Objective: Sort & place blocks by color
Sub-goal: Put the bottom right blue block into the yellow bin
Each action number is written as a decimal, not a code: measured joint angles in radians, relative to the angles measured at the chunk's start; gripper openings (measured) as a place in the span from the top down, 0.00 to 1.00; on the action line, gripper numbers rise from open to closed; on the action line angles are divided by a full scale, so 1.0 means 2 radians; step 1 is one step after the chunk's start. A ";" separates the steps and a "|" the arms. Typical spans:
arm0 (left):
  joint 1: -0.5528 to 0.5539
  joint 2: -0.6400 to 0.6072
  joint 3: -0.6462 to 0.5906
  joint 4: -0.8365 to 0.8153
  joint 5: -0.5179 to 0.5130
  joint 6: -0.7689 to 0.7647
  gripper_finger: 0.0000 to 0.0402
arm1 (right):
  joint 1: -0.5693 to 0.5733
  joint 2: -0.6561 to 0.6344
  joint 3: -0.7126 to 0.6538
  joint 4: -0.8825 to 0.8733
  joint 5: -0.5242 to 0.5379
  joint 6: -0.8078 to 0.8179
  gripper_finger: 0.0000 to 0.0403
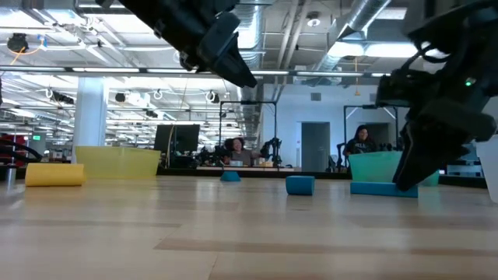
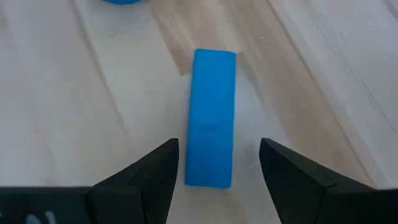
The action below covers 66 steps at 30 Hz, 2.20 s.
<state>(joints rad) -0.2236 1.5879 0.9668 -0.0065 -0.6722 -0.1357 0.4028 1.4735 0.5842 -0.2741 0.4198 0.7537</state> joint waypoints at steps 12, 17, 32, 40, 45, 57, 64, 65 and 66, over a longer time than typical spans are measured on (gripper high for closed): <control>0.001 0.000 0.000 -0.025 0.014 -0.016 0.47 | -0.034 0.032 0.002 0.022 -0.040 -0.028 0.57; 0.002 0.001 -0.005 -0.010 0.097 0.036 0.47 | -0.024 0.020 0.000 0.032 -0.009 -0.029 0.78; 0.001 0.018 -0.066 0.225 0.217 0.137 0.47 | 0.031 -0.006 0.002 0.294 0.079 -0.298 0.78; -0.004 0.017 -0.065 0.248 0.239 0.146 0.47 | 0.030 -0.005 0.043 0.307 0.096 -0.368 0.78; -0.006 0.017 -0.065 0.248 0.223 0.148 0.47 | 0.024 -0.005 0.055 0.306 0.094 -0.382 0.78; -0.006 0.017 -0.065 0.282 0.256 0.143 0.47 | 0.019 -0.005 0.056 0.296 0.087 -0.377 0.78; -0.005 0.017 -0.065 0.280 0.238 0.123 0.54 | 0.025 -0.006 0.056 0.300 0.087 -0.372 0.78; -0.004 0.017 -0.065 0.280 0.238 0.123 0.57 | 0.025 -0.006 0.056 0.300 0.087 -0.372 0.78; -0.003 0.017 -0.065 0.280 0.238 0.123 0.60 | 0.025 -0.006 0.056 0.300 0.088 -0.371 0.78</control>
<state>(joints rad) -0.2297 1.6226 0.8371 0.5526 -0.1967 0.1104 0.4526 1.4624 0.6964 0.3256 0.5956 0.0109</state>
